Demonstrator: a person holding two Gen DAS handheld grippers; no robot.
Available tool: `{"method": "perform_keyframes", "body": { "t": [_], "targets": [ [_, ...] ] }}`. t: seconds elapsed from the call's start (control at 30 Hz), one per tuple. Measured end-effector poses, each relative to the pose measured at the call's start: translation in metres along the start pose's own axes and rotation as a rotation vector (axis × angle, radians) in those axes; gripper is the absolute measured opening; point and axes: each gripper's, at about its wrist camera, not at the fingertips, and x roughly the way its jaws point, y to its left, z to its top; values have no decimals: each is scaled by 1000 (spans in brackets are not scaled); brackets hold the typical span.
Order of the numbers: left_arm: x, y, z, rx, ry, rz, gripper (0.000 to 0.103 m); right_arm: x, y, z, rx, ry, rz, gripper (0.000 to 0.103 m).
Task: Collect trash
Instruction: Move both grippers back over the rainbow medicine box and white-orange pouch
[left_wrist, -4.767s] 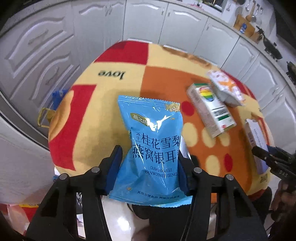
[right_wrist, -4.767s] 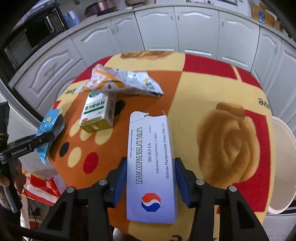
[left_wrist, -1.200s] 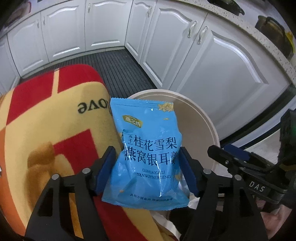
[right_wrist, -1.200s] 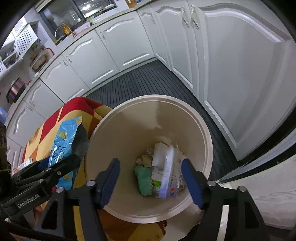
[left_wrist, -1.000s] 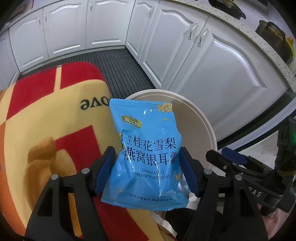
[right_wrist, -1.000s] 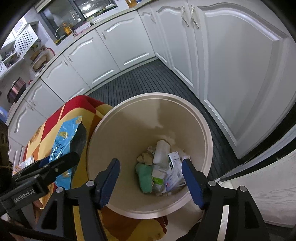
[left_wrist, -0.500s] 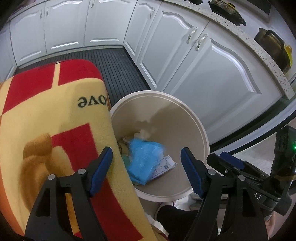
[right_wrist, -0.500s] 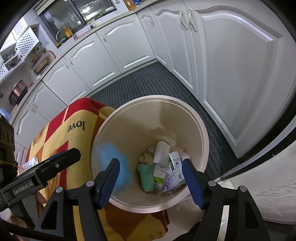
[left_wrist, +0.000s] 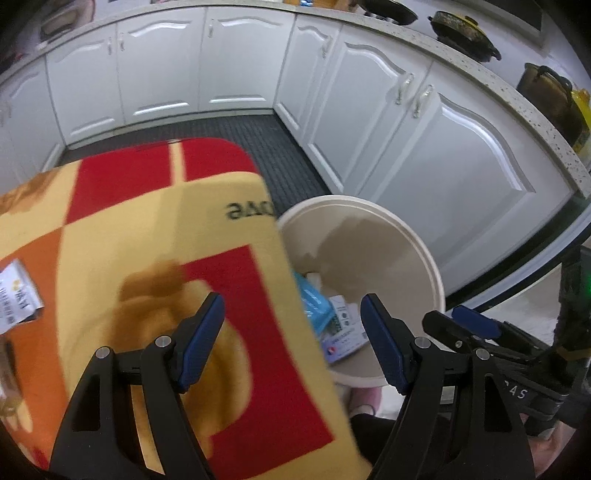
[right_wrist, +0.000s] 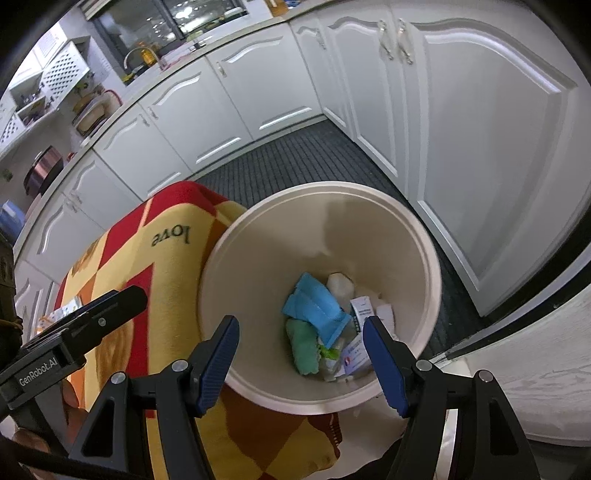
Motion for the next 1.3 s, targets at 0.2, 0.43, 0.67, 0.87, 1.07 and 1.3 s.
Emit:
{"method": "perform_keyframes", "body": {
  "t": [0.2,0.43,0.67,0.87,1.07,1.3],
  "targets": [
    [-23,26,-8,-15,-33,80,75,0,27,-4,-44,-1,22,67],
    [-56,66,-25,-32,-60,183,75,0,66,-11,-107,7,60,67],
    [-71,128,-47,-116,-44,287,75,3,114,-19,-194,21,112,69],
    [-72,185,-70,-186,3,361,75,8,155,-26,-269,38,154,69],
    [-102,254,-97,-273,9,462,75,20,198,-39,-338,80,202,69],
    [-150,318,-123,-377,-18,511,75,50,258,-57,-432,165,257,69]
  ]
}}
